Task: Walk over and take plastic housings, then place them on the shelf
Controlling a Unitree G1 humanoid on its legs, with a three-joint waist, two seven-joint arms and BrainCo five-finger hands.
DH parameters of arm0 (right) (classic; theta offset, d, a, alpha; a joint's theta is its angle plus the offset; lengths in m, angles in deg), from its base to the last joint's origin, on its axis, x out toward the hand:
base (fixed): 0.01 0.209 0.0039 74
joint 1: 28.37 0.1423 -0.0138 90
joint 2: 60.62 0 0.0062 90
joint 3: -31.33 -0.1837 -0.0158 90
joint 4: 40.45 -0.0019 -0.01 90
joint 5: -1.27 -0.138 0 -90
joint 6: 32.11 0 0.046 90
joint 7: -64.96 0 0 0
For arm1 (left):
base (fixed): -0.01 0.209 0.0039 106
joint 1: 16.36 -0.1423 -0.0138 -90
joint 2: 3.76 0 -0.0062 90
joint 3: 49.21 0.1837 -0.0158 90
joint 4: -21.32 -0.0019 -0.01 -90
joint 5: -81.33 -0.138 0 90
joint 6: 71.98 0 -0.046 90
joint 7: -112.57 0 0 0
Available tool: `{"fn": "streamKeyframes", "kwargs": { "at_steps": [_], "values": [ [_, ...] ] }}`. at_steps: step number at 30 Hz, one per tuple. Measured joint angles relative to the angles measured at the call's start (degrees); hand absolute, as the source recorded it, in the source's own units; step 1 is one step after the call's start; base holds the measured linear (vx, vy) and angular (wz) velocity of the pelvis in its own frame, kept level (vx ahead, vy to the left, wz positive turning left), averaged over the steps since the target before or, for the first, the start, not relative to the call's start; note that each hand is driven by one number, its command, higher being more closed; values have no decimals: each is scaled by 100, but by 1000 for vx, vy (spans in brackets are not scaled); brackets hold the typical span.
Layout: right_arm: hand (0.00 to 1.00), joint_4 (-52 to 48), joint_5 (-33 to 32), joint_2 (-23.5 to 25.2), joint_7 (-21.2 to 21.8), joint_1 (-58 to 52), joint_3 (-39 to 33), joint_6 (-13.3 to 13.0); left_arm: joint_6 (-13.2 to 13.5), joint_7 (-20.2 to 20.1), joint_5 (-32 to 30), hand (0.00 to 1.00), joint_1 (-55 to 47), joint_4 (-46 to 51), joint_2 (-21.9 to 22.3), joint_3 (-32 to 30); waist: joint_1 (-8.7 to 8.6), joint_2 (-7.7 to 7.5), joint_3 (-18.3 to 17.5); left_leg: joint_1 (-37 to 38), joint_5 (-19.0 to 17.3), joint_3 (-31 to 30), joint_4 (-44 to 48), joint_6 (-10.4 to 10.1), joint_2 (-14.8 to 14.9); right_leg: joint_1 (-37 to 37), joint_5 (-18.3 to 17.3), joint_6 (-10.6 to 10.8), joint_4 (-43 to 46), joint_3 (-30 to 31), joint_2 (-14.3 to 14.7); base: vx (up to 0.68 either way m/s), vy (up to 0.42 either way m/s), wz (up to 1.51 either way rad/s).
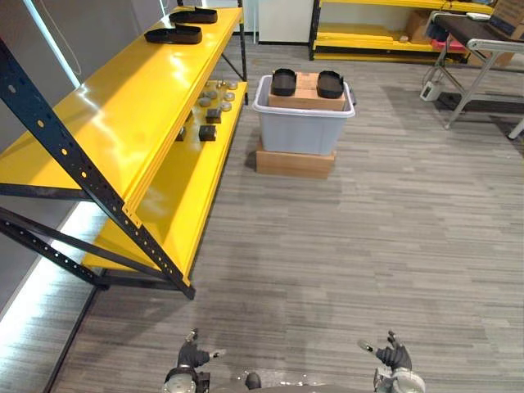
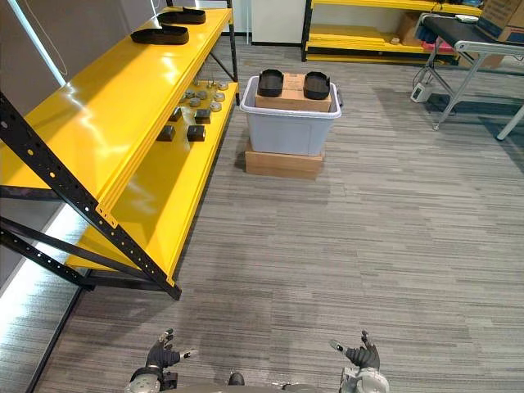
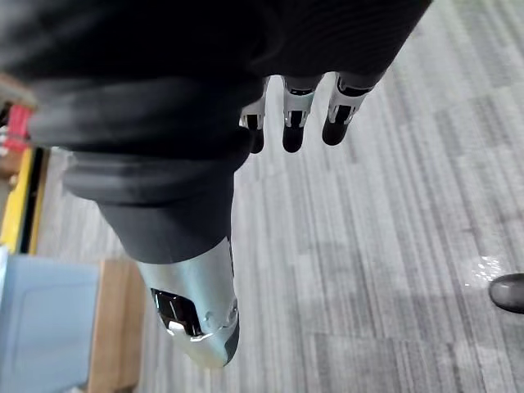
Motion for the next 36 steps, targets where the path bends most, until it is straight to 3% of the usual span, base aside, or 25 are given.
{"fn": "streamKeyframes", "kwargs": {
  "at_steps": [11, 21, 26, 29, 30, 31, 32, 33, 36],
  "values": [
    [0, -158, 313, -224, 101, -118, 195, 23, 12, -115, -383, 0, -214, 401, -5, 1, -31, 105, -54, -16, 4, -10, -14, 6, 8, -65, -62, -68, 90, -30, 4, -36, -22, 1],
    [0, -158, -136, -143, 41, 40, -11, 48, 0, -109, -316, 0, -206, 790, -5, -1, -141, 105, -72, -159, 14, 156, -117, 36, 38, -299, -59, -71, 63, 89, 45, 21, -21, -8],
    [0, -152, -186, -144, -69, 232, -106, 81, -2, -102, -254, 0, -200, 1074, -7, -42, -125, 108, -71, -405, -329, 361, 292, 119, 43, -485, -135, -34, 205, 301, 28, 60, 9, -23],
    [0, -154, -189, -137, -150, 329, -155, 91, -2, -101, -200, 0, -179, 1204, -6, -36, -126, 105, -53, -688, -791, 469, 852, 219, -27, -957, -681, 147, 1205, 372, -141, 57, 37, -16],
    [0, -154, -191, -135, -162, 326, -244, 117, -3, -100, -200, 0, -164, 1206, -3, -27, -133, 115, 5, -728, -991, 470, 1058, 267, -56, -1199, -871, 380, 1907, 330, -229, 62, 55, -2],
    [0, -154, -202, -131, -164, 289, -283, 164, -16, -92, -199, 0, -142, 1206, -13, -26, -142, 103, 59, -674, -1177, 423, 1195, 342, -71, -1512, -914, 448, 2746, 235, -308, 83, 58, 3],
    [0, -158, -219, -124, -166, 259, -284, 175, -18, -91, -199, 0, -130, 1212, -30, -21, -147, 139, 77, -616, -1252, 360, 1268, 371, -84, -1707, -909, 456, 3245, 155, -380, 207, 40, 27],
    [0, -156, -253, -91, -163, 179, -273, 213, -27, -86, -200, 0, -92, 1216, -97, 9, -184, 79, 140, -487, -1389, 250, 1399, 438, -123, -2027, -981, 435, 4051, 82, -498, 276, 3, 45],
    [0, -157, -256, -112, -160, 216, -268, 269, -53, -80, -198, 0, -37, 1221, -164, 15, -275, 91, 277, -184, -1569, 99, 1507, 484, 6, -2521, -1260, 325, 4075, -141, -565, 301, -28, 30]
  ]
}}
